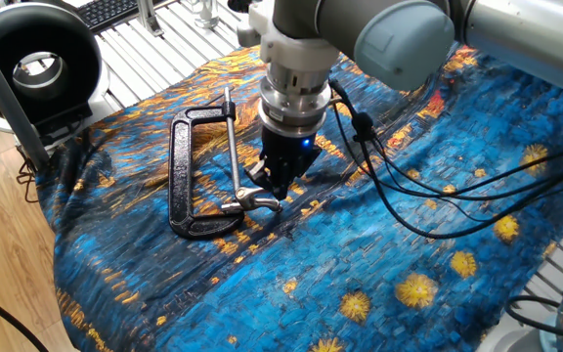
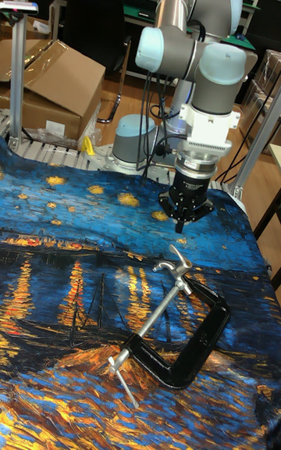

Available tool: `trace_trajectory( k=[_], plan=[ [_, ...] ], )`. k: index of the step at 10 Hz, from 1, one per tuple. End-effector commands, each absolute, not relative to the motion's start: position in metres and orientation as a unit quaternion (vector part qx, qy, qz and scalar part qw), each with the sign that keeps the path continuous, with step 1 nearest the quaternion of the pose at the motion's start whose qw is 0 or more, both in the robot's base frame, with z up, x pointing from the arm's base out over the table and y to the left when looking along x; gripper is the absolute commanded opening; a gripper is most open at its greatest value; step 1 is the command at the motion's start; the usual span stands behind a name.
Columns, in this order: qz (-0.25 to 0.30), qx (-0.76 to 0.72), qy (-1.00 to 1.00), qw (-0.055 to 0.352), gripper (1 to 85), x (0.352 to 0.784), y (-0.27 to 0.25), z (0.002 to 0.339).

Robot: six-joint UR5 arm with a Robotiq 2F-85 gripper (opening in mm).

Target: Turn on the water tap

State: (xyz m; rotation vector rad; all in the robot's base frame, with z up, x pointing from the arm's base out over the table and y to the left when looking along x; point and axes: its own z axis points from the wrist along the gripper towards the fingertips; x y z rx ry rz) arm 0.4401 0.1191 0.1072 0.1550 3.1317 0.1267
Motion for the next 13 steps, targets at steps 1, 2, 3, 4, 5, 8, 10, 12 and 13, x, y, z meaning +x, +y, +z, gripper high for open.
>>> trace_trajectory(
  k=[1, 2, 3, 4, 5, 8, 10, 12, 13],
  plan=[
    [0.026, 0.046, 0.999, -0.005, 1.0, 0.436, 0.112, 0.107],
    [0.031, 0.038, 0.999, -0.023, 1.0, 0.427, 0.115, 0.107],
    [0.039, 0.044, 0.998, -0.021, 1.0, 0.428, 0.119, 0.107],
    [0.044, 0.053, 0.997, -0.018, 1.0, 0.430, 0.121, 0.108],
    [0.052, 0.064, 0.997, -0.010, 1.0, 0.435, 0.125, 0.108],
    [0.070, 0.069, 0.995, -0.018, 1.0, 0.447, 0.142, 0.090],
    [0.067, 0.069, 0.995, -0.020, 1.0, 0.453, 0.144, 0.079],
    [0.058, 0.062, 0.996, -0.019, 1.0, 0.454, 0.137, 0.072],
    [0.058, 0.062, 0.996, -0.019, 1.0, 0.456, 0.135, 0.068]
  ],
)
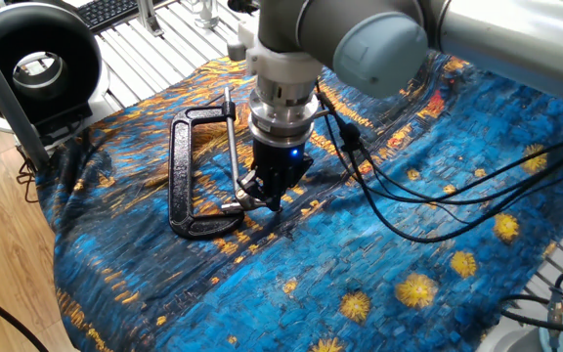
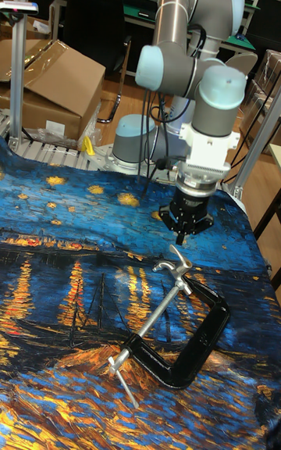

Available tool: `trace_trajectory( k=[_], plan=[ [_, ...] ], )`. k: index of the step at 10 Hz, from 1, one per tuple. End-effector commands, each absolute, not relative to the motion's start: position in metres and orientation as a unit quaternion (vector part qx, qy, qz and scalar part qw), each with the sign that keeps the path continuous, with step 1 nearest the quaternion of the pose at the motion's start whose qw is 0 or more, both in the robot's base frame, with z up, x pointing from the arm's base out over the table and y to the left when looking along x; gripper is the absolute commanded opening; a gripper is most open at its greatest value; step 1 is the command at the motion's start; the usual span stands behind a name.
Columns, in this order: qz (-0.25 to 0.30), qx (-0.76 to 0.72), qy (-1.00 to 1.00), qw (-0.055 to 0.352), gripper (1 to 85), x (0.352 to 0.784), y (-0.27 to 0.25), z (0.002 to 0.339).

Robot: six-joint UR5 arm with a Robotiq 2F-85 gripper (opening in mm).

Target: Turn on the water tap

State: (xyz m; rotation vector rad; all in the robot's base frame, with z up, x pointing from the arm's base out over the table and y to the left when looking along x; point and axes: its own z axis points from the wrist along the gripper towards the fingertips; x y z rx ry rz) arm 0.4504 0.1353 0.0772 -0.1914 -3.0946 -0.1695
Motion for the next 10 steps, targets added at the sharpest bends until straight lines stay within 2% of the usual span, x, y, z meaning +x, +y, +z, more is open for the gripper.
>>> trace_trajectory(
  k=[1, 10],
  plan=[
    [-0.057, -0.062, -0.996, 0.019, 1.0, 0.457, 0.134, 0.066],
    [-0.034, -0.043, -0.998, 0.013, 1.0, 0.476, 0.121, 0.068]
  ],
)
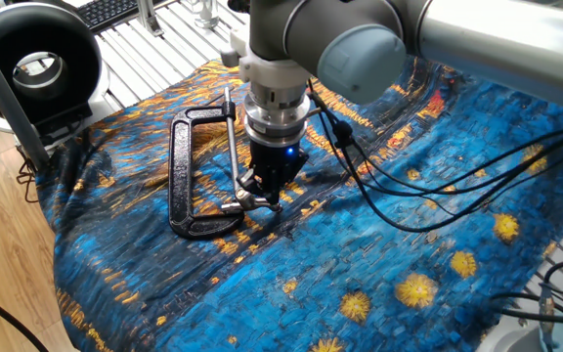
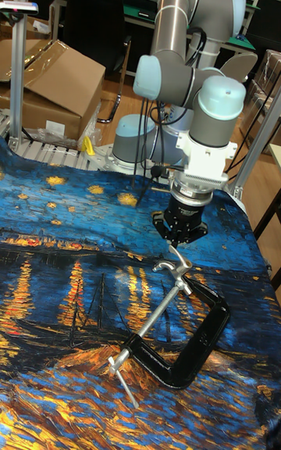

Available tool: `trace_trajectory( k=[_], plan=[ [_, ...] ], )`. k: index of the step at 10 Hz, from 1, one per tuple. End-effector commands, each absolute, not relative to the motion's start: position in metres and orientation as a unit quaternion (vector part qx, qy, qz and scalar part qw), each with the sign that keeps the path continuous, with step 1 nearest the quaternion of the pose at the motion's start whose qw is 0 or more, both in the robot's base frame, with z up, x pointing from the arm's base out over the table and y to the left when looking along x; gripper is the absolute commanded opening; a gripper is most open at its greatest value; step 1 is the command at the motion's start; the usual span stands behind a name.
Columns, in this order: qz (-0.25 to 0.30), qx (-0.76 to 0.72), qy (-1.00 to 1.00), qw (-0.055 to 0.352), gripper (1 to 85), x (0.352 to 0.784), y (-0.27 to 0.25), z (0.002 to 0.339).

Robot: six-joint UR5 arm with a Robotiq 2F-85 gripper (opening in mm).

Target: Turn on the water tap

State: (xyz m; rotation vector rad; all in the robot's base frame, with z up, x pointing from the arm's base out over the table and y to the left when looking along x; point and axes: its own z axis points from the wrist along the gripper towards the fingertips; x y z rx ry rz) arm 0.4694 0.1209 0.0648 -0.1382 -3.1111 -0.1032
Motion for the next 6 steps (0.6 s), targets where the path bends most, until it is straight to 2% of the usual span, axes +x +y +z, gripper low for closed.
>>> trace_trajectory(
  k=[1, 6],
  plan=[
    [-0.032, -0.038, -0.999, 0.013, 1.0, 0.478, 0.119, 0.068],
    [-0.027, -0.020, -0.999, -0.005, 1.0, 0.504, 0.114, 0.065]
  ],
)
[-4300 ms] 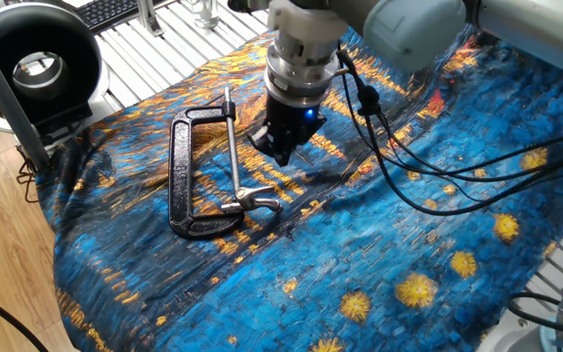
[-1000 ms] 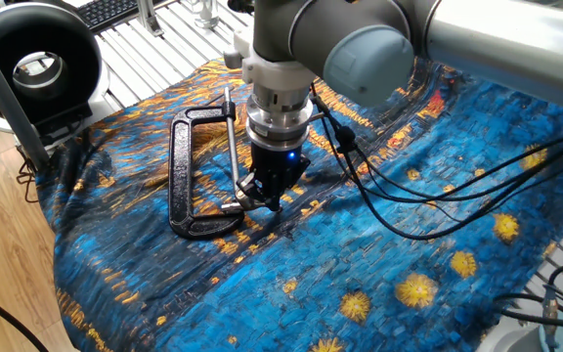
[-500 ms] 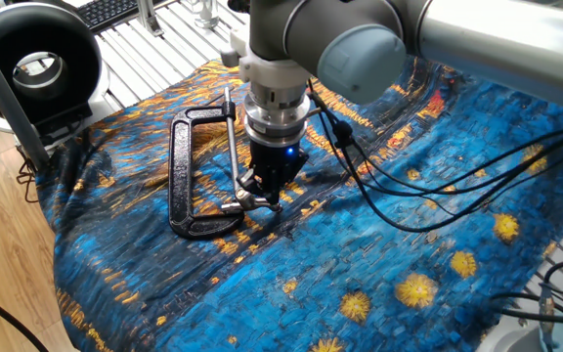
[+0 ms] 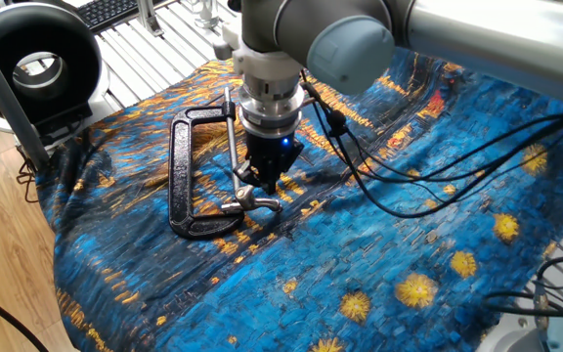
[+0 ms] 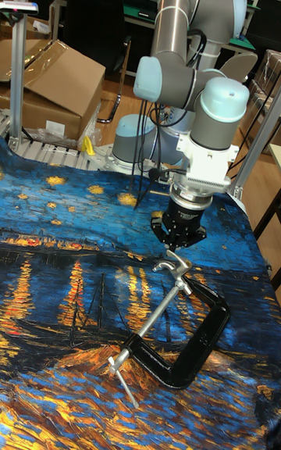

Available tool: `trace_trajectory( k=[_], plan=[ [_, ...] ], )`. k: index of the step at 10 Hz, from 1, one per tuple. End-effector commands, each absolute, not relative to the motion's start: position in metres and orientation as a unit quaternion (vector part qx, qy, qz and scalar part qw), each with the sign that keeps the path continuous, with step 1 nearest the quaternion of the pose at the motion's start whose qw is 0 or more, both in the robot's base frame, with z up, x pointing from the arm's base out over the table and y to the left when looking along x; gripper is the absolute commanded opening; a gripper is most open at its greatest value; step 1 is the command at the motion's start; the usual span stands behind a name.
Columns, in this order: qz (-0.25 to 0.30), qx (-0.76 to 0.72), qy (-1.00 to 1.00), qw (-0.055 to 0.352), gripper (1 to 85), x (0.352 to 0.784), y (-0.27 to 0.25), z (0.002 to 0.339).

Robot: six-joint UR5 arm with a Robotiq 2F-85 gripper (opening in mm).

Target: Turn on the water tap

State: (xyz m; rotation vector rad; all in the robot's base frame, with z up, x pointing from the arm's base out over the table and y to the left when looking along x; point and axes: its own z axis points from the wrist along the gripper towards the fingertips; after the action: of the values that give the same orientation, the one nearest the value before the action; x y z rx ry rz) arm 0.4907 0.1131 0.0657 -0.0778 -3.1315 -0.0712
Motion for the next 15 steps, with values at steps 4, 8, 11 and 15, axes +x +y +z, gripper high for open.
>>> trace_trajectory(
  k=[4, 8, 11, 15],
  plan=[
    [-0.028, -0.017, -0.999, -0.016, 1.0, 0.516, 0.114, 0.061],
    [-0.020, -0.021, -0.999, -0.021, 1.0, 0.524, 0.121, 0.059],
    [-0.018, -0.029, -0.999, -0.024, 1.0, 0.529, 0.127, 0.057],
    [-0.042, -0.060, -0.997, -0.030, 1.0, 0.534, 0.142, 0.058]
  ],
)
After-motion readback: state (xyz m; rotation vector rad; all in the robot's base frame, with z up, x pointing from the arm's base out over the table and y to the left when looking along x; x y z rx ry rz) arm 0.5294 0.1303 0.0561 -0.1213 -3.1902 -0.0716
